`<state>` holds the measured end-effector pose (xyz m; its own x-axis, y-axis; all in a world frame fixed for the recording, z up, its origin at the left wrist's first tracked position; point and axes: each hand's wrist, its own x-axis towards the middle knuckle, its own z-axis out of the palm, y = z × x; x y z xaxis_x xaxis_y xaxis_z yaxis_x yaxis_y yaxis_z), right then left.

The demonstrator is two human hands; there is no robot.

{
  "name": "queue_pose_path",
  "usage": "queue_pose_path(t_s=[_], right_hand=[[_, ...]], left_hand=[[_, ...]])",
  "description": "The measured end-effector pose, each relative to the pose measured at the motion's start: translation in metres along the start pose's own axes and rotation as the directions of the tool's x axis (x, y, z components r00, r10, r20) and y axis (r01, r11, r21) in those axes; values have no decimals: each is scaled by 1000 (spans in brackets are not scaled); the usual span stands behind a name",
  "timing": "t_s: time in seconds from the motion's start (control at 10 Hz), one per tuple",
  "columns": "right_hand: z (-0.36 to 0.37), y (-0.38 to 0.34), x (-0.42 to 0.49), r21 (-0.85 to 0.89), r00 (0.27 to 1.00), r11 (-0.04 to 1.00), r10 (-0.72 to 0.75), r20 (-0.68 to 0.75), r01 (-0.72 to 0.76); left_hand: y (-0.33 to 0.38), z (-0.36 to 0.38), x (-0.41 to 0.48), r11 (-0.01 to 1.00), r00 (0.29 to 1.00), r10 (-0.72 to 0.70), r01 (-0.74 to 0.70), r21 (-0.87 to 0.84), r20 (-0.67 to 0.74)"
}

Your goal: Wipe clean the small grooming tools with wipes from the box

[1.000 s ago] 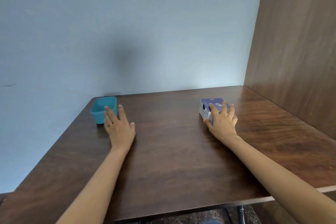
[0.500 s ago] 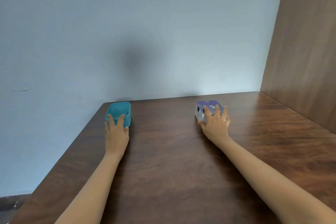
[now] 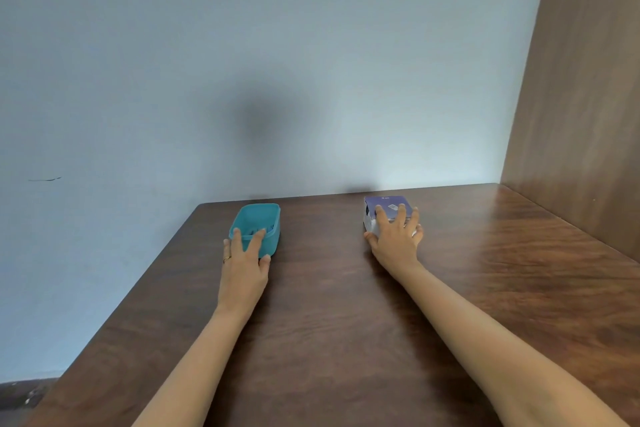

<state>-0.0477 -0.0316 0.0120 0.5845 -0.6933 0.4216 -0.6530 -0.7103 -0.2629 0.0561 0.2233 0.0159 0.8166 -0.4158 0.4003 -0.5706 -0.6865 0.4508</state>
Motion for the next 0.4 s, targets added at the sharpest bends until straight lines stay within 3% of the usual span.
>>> queue_pose_path(t_s=[0.2,0.4], right_hand=[[-5,3,-2,-15,998,999,-35,58,36],[-19,13,-6,19,994,996,-85,-71,87]], left_hand=[[1,-3,-1,996,1000,3,-5,85,22],[4,-17,8,982,995,90,-82,169,-38]])
